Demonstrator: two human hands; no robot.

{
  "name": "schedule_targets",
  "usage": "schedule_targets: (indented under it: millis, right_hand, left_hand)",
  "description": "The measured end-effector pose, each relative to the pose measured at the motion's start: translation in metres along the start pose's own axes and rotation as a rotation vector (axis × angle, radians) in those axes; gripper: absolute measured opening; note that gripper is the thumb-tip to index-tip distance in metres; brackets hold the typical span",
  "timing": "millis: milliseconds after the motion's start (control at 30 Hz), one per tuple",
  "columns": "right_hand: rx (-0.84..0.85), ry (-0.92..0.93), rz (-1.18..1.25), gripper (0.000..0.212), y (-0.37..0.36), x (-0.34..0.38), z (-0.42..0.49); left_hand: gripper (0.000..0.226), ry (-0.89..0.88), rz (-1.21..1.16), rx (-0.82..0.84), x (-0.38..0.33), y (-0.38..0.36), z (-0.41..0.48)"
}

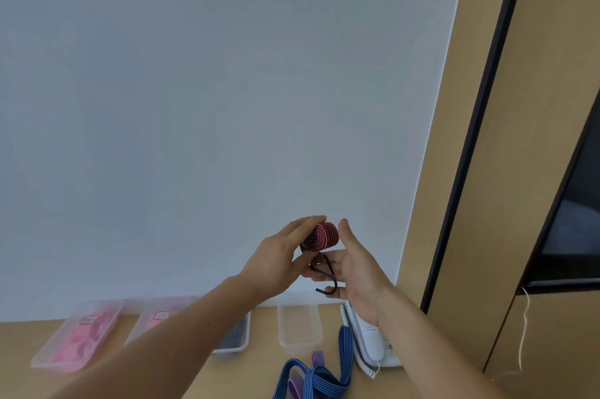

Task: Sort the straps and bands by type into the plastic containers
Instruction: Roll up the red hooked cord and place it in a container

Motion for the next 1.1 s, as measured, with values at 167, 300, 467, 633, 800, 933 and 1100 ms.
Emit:
schedule_targets:
  millis: [167, 300, 467, 633, 800, 933, 1100]
  right_hand:
    - [-0.002, -0.027, 0.013, 0.083, 0.002, -0.004, -0.001]
    - [-0.026, -0.024, 0.071, 0.061, 0.010, -0.008, 0.001]
    - [-0.023, 0.019, 0.081, 0.041, 0.012, -0.011, 0.002]
    - [-0.058, 0.096, -0.060, 0.026, 0.022, -0.011, 0.006]
    - [-0.092, 0.308, -0.290, 0.018, 0.027, 0.004, 0.011]
    - [-0.063, 0.433, -0.468, 0.035, 0.034, 0.008, 0.015]
    - [-0.104, 0.504, -0.595, 0.037, 0.047, -0.001, 0.028]
  left_hand:
    - [0.068, 0.032, -0.047, 0.178, 0.004, -0.013, -0.006]
    - [0.076, 0.038, -0.035, 0.386, 0.005, -0.022, -0.014]
    - [0.075, 0.066, -0.020, 0.475, 0.001, -0.031, -0.017]
    - [0.062, 0.348, -0.306, 0.392, 0.010, -0.033, -0.015]
    - [0.049, 0.806, -0.591, 0.114, 0.034, -0.038, -0.004]
    - [0.026, 0.916, -0.635, 0.131, 0.032, -0.049, -0.002]
    - [0.024, 1.026, -0.831, 0.012, 0.032, -0.068, -0.006]
Point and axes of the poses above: each hand's wrist, its own z-axis towards the middle knuckle, its own y-axis out of the back of the hand, x = y × z, the point moved 8 cm from there along z, towards the middle knuckle, and after that the axes turned 9 degrees about -x, right-handed, at the moved point
